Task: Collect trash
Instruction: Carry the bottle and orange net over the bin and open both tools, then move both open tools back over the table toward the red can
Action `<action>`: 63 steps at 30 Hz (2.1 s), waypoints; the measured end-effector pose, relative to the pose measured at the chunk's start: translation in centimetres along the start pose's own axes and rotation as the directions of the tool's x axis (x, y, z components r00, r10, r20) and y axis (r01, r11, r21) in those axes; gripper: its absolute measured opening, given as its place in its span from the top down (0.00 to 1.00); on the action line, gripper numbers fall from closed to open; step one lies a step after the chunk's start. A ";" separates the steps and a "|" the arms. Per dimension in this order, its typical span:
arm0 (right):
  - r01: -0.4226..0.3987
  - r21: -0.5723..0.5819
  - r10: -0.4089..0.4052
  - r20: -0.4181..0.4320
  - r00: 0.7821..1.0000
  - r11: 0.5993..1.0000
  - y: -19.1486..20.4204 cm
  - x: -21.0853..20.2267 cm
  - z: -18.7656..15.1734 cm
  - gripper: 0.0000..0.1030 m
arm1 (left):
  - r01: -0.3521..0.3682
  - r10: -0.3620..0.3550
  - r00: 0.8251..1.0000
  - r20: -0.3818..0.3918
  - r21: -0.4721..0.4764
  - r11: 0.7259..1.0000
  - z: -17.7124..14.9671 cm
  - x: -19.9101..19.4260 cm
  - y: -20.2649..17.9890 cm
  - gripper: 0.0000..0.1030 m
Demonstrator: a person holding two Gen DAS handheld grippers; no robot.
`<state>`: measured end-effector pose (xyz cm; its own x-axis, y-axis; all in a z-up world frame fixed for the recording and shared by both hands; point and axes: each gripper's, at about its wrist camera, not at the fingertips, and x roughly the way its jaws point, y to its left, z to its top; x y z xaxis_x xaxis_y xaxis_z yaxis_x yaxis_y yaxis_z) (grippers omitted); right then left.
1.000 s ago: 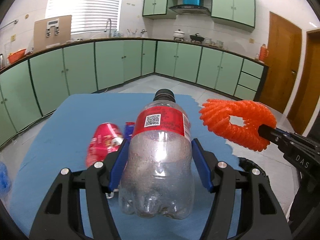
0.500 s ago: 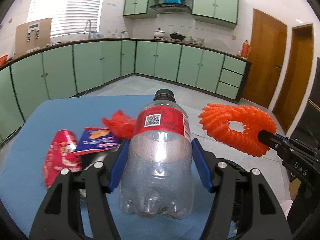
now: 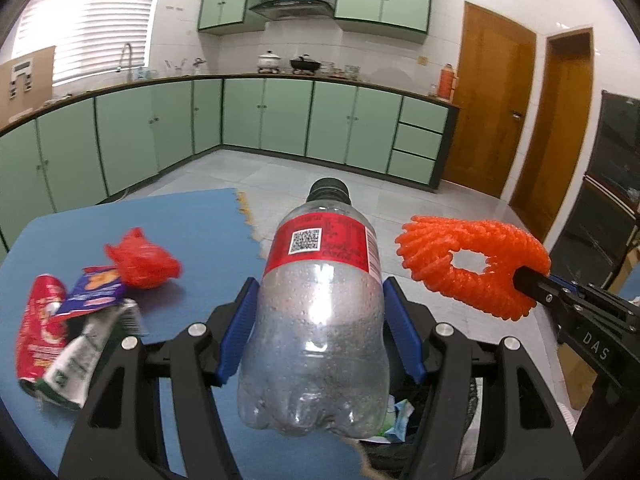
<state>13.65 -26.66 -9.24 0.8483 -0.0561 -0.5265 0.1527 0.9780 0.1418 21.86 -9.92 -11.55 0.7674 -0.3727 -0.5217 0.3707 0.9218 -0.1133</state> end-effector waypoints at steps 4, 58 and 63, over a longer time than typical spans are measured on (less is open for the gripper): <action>0.035 0.025 -0.035 -0.010 0.999 0.999 -1.9 0.1 -0.6 0.91 | 0.044 -0.044 0.999 -0.019 0.021 0.999 -0.3 1.8 -2.2 0.41; 0.020 0.062 -0.018 -0.020 1.000 0.998 1.7 1.5 -0.7 0.19 | -0.131 0.131 0.991 -0.005 -0.024 0.991 -0.6 -2.7 5.9 0.26; -0.052 0.015 0.052 0.010 0.999 0.999 6.1 1.9 -0.3 0.19 | -0.234 0.235 0.972 0.003 -0.076 0.969 -0.9 -5.5 10.4 0.26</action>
<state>16.01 -20.73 -9.66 0.8603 -0.0073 -0.5098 0.1159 0.9765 0.1817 21.02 1.84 -10.67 0.8343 -0.1462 -0.5315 0.1403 0.9888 -0.0517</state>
